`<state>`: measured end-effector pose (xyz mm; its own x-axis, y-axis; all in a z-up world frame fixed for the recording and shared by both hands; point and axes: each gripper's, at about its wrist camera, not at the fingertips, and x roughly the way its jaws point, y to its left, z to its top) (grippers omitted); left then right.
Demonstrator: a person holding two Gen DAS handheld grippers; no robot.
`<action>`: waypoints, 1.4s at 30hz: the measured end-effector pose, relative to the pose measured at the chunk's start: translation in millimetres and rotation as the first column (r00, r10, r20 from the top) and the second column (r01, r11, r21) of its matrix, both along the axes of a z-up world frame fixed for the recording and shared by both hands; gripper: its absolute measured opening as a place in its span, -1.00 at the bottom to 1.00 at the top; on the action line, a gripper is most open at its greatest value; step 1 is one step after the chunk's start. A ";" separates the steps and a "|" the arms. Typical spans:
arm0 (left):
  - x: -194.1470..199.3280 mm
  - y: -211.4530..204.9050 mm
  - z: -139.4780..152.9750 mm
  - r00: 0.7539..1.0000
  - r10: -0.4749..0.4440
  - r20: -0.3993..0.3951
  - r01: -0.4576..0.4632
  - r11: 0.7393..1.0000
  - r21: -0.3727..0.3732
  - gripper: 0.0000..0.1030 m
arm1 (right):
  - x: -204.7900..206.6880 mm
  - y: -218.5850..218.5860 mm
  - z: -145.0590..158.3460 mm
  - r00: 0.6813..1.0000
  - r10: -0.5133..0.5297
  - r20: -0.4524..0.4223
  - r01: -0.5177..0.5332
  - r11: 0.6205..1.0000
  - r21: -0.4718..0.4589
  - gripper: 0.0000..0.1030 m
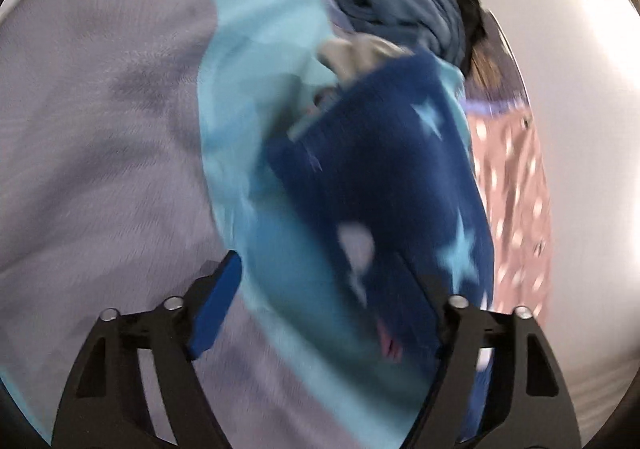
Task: Fold small clothes
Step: 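Grasp the sleeve nearest the left gripper and lift it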
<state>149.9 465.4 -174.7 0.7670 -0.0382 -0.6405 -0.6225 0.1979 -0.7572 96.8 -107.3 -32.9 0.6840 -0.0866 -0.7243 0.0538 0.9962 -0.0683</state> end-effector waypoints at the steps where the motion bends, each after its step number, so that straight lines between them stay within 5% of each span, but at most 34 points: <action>1: 2.9 4.3 -3.3 1.000 0.018 0.019 -0.018 1.000 -0.017 0.02 | 2.3 0.2 -0.4 1.000 -0.002 -0.004 0.002 1.000 0.006 0.96; 4: 12.5 14.1 -8.4 0.996 0.046 0.075 -0.041 0.997 -0.070 -0.69 | 5.4 4.3 0.1 1.000 0.008 -0.005 -0.008 1.000 0.000 0.96; 6: 14.7 16.2 1.9 0.994 0.048 0.096 -0.043 0.997 -0.059 -0.82 | 6.5 6.3 1.4 1.000 0.014 -0.001 -0.014 1.000 -0.012 0.96; 14: 4.0 -10.8 111.9 0.969 -0.106 0.221 0.056 0.974 0.221 -1.00 | 9.9 0.3 1.8 1.000 0.000 0.007 0.000 1.000 0.022 0.96; 18: 9.8 -56.0 186.5 0.932 -0.267 0.246 0.146 0.896 0.420 -1.00 | 5.1 3.7 2.2 1.000 0.022 0.011 -0.022 0.999 0.028 0.96; 21: 15.1 -81.2 202.8 0.930 -0.323 0.175 0.207 0.855 0.476 -0.90 | -3.2 0.8 5.5 0.999 0.033 0.032 -0.034 0.998 0.043 0.96; 22: 14.8 -82.3 197.9 0.938 -0.313 0.152 0.212 0.861 0.462 -0.41 | -6.3 -1.8 6.2 0.999 0.033 0.038 -0.034 0.998 0.045 0.96; 24: 5.8 -84.3 167.5 0.958 -0.269 0.095 0.216 0.902 0.374 0.14 | -9.8 -7.9 5.7 0.999 0.024 0.040 -0.025 0.999 0.042 0.96; 28: 10.5 -85.5 85.5 0.951 -0.306 0.038 0.301 0.947 0.109 0.18 | -9.4 -23.5 2.3 1.000 -0.008 0.013 0.008 0.998 0.062 0.96; 31: 9.4 -73.6 28.7 0.978 -0.189 0.088 0.200 0.969 -0.144 0.23 | -10.3 -29.1 5.3 1.000 -0.023 0.014 0.022 0.996 0.082 0.96; 33: 13.1 -65.5 15.2 0.985 -0.106 0.139 0.136 0.964 -0.229 0.22 | -12.7 -29.2 9.2 0.999 -0.020 0.029 0.018 0.997 0.074 0.96; 35: 15.2 -62.7 23.7 0.977 -0.053 0.205 0.100 0.969 -0.226 0.01 | -15.3 -28.3 12.0 0.999 -0.018 0.044 0.016 0.998 0.053 0.96; 36: 16.3 -61.5 32.4 0.973 -0.052 0.223 0.096 0.976 -0.194 -0.51 | -16.0 -28.3 12.8 0.999 -0.020 0.049 0.018 0.999 0.040 0.96; 37: 17.5 -61.5 42.1 0.973 -0.056 0.224 0.092 0.984 -0.150 -0.80 | -16.4 -28.6 13.0 0.998 -0.022 0.051 0.020 0.999 0.035 0.96; 42: 21.1 -80.3 113.8 0.968 -0.127 0.218 0.104 0.988 0.116 -0.84 | -14.2 -31.5 10.1 0.999 -0.025 0.045 0.022 0.998 0.055 0.96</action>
<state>171.0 385.0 -61.0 0.8858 -0.0779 -0.4576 -0.4073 0.3424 -0.8467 82.6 -138.8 -22.7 0.7144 -0.0645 -0.6968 0.0792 0.9968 -0.0111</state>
